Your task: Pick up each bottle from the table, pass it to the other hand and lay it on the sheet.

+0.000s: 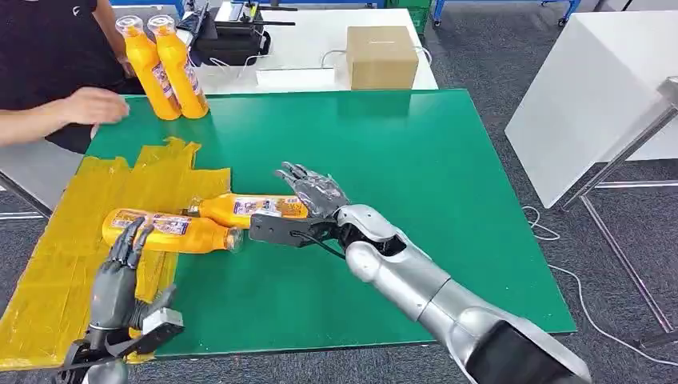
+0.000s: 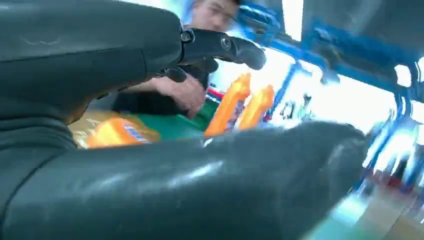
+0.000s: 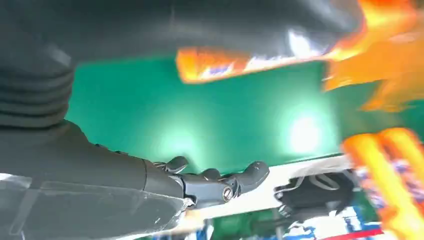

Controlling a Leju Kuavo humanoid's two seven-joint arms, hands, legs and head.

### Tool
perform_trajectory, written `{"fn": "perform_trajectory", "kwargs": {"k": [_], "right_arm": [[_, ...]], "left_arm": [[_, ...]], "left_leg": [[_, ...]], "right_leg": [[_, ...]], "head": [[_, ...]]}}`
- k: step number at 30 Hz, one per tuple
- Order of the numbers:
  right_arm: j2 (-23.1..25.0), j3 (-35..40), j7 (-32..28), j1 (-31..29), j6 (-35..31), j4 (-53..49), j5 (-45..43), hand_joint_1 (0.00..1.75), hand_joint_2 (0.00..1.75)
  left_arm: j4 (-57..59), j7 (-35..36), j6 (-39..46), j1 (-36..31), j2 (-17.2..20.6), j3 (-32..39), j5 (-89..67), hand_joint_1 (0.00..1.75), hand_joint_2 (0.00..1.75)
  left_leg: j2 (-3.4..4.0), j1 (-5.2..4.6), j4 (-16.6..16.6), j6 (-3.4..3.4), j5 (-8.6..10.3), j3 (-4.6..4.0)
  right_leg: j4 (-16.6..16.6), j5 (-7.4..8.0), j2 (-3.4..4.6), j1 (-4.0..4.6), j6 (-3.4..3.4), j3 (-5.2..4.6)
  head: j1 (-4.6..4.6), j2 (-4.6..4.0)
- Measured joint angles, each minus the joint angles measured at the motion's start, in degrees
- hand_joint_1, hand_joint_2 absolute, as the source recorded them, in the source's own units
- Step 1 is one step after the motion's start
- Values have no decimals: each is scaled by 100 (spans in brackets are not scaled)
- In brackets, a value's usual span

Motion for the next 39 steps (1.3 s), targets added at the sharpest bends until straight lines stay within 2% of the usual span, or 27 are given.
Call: {"fn": "perform_trajectory", "kwargs": {"k": [5,11,15,22,28,31,34,36,39], "right_arm": [[190,-24,4,-217,-4,457,96,0,175],[275,-31,-2,-270,-48,708,142,0,175],[389,-44,48,-434,171,1047,451,0,175],[833,-20,44,-764,711,2098,881,0,175],[953,-4,83,-785,944,2695,927,0,175],[968,-28,98,-789,803,2849,901,0,175],[899,-196,-74,-708,-129,2675,698,0,175],[652,-419,-90,-422,-541,1883,521,0,175],[220,-722,88,161,-636,367,398,0,175]], "left_arm": [[-256,-7,-61,-78,-262,13,17,0,0],[-354,-21,-72,-82,-371,28,53,0,0],[-590,-472,-566,-62,-603,96,1249,0,0],[-1692,-625,-1167,244,-1134,31,2455,0,0],[-2291,-726,-1224,410,-1230,-79,2611,0,0],[-2419,-520,-1238,428,-1234,-166,2643,0,0],[-2493,-149,-1516,582,-1237,-175,2965,0,0],[-2609,-120,-1593,803,-1250,-136,3046,0,0],[-2826,-133,-1622,1166,-1322,-20,3040,0,0]], "left_leg": [[7,-1,0,0,-1,0],[7,1,0,-1,-1,0],[8,1,0,-3,1,-1],[6,0,0,-3,1,-1],[5,1,0,-3,1,-4],[5,1,0,-4,2,-3],[14,1,0,-4,2,-1],[6,1,0,-4,2,-1],[1,-1,0,-4,-1,-14]], "right_leg": [[0,0,2,0,0,-3],[0,0,2,1,0,-5],[1,0,2,1,0,-4],[-1,0,2,0,0,-4],[-1,0,2,1,0,-8],[0,0,2,1,-1,-7],[0,1,5,1,-1,-8],[-1,0,3,1,0,-7],[-2,-2,1,-1,0,-14]], "head": [[-2,0],[-2,0],[-4,0],[0,0],[-2,0],[-2,0],[-4,0],[-4,0],[-4,0]]}}
